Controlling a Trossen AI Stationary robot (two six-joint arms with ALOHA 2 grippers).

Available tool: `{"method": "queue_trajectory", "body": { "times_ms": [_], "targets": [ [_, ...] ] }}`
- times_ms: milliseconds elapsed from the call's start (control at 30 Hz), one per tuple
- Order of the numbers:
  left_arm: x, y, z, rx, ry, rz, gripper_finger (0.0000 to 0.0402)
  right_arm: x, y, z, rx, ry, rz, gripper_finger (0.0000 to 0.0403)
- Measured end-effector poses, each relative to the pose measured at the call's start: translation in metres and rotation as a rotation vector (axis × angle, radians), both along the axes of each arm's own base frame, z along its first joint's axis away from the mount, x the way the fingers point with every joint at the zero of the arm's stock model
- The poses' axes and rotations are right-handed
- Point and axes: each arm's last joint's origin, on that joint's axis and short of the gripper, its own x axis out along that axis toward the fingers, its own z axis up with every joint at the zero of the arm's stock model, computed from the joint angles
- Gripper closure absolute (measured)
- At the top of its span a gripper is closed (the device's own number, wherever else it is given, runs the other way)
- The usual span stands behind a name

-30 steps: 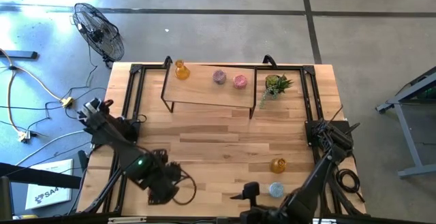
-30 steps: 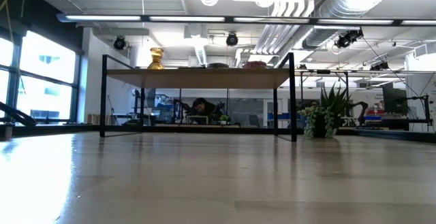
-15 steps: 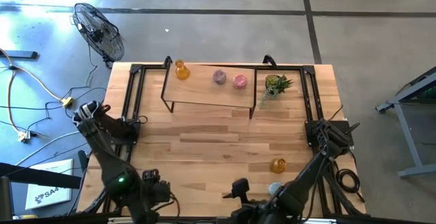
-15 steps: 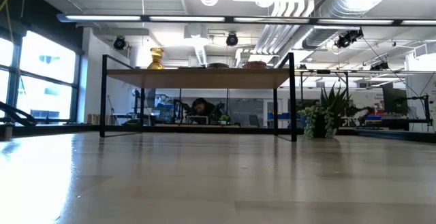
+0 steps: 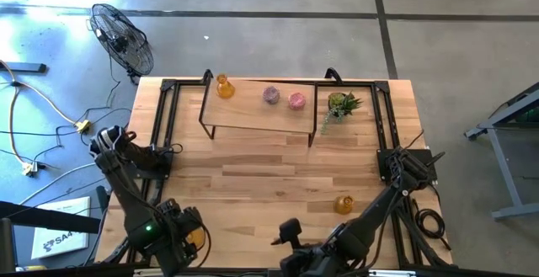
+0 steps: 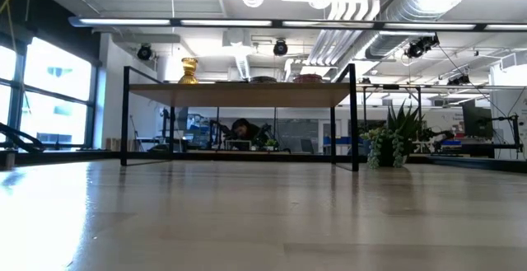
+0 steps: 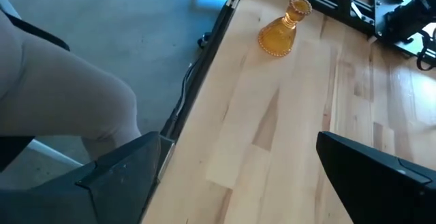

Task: Pick & Place candle stick holders
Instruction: Put the left yellow glass candle holder on the shelf

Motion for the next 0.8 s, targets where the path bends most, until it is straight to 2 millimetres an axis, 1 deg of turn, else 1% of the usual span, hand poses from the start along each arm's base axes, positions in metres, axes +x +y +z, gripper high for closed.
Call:
{"method": "queue_trajectory", "body": {
  "times_ms": [200, 333, 400, 533, 633, 700, 800],
  "targets": [
    [-0.004, 0.002, -0.024, -0.011, 0.101, 0.091, 0.0002, 0.0, 0.001, 0.0, 0.016, 0.002, 0.014, 0.0015],
    [-0.007, 0.003, -0.032, -0.013, 0.155, 0.1, 0.0002, 0.0, 0.001, 0.001, 0.021, 0.002, 0.016, 0.0015],
    [-0.007, 0.003, -0.034, -0.017, 0.155, 0.099, 0.0002, 0.0, 0.001, 0.001, 0.022, 0.001, 0.016, 0.0015],
    [-0.003, -0.003, -0.034, -0.08, 0.116, 0.09, 0.0002, 0.001, 0.001, 0.001, 0.021, 0.001, 0.014, 0.0015],
    [0.001, -0.008, -0.034, -0.129, 0.074, 0.044, 0.0002, 0.002, 0.0, 0.001, 0.021, 0.001, 0.011, 0.0015],
    [0.002, -0.008, -0.034, -0.125, 0.054, 0.025, 0.0002, 0.002, 0.0, 0.001, 0.021, 0.001, 0.01, 0.0015],
    [0.002, -0.007, -0.034, -0.111, 0.038, 0.045, 0.0002, 0.002, 0.0, 0.001, 0.021, 0.001, 0.01, 0.0015]
  ]
}}
